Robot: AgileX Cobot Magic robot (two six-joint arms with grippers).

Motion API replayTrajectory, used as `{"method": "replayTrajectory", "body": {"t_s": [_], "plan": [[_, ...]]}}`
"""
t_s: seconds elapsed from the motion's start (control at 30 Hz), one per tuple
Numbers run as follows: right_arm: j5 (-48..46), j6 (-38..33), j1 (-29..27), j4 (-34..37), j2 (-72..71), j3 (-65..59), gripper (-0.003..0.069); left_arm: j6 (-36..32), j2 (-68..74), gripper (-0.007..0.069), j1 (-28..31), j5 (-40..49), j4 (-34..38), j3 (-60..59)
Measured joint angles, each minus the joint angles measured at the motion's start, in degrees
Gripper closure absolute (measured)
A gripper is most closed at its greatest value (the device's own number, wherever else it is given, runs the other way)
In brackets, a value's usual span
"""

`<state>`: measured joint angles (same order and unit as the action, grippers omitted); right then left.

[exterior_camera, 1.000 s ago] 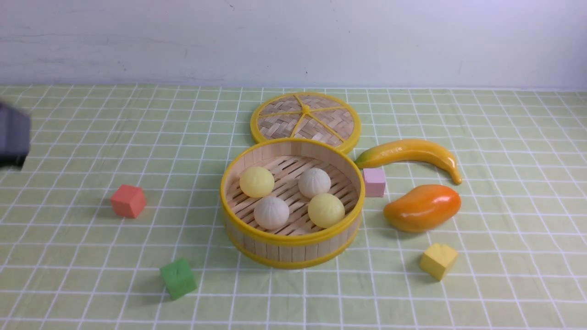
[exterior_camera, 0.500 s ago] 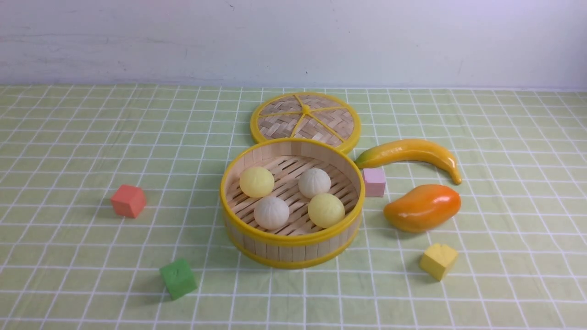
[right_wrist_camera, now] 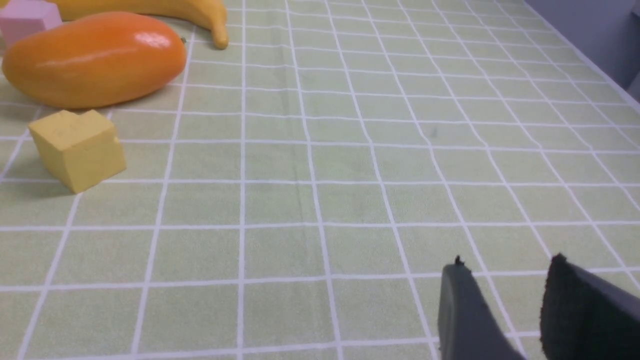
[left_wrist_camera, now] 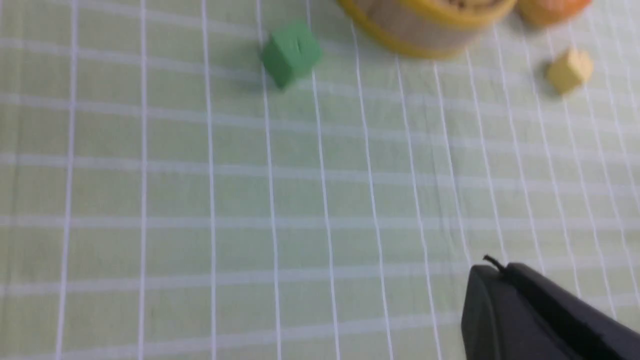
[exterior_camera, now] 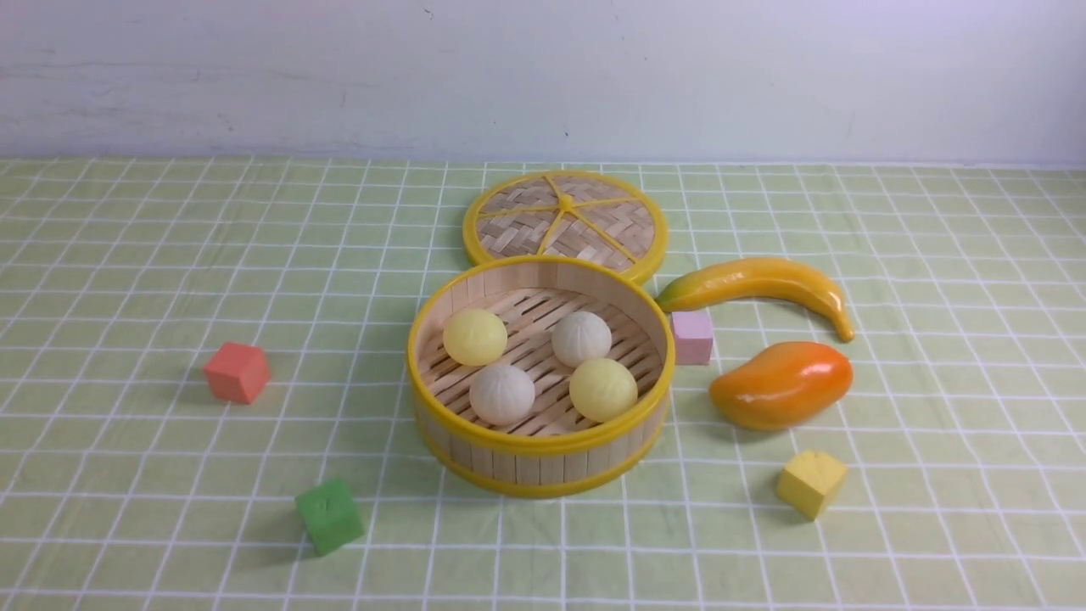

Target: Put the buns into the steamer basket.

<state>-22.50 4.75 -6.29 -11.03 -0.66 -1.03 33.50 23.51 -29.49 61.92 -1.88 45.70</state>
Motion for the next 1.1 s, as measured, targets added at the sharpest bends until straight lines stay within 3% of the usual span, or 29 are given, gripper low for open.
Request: {"method": "replayTrajectory", "body": {"t_s": [0.1,0.17,0.27,0.47,0.8,1.1], "plan": [[0.00,0.00,0.00,0.00,0.00,0.00,0.0420,1.17,-0.47,0.0638,0.06,-9.51,-5.76,-3.00],[0.00,0.00,0.00,0.00,0.00,0.00,0.0420,1.56,-2.64,0.0638,2.30,-21.36,-10.75,-9.27],[0.00,0.00,0.00,0.00,0.00,0.00,0.0420,0.26,-6.56,0.0638,7.85,-33.51,-12.18,-16.87],[0.00,0.00,0.00,0.00,0.00,0.00,0.0420,-6.25,-19.88,0.0637,19.24,-46.03,-12.49,-35.07],[0.00,0.00,0.00,0.00,0.00,0.00,0.0420,-8.28,-24.07,0.0634,30.34,-40.86,-6.92,-47.28],[0.00,0.00,0.00,0.00,0.00,0.00,0.0420,-10.91,-24.07,0.0629,30.67,-39.39,-6.92,-47.41]]}}
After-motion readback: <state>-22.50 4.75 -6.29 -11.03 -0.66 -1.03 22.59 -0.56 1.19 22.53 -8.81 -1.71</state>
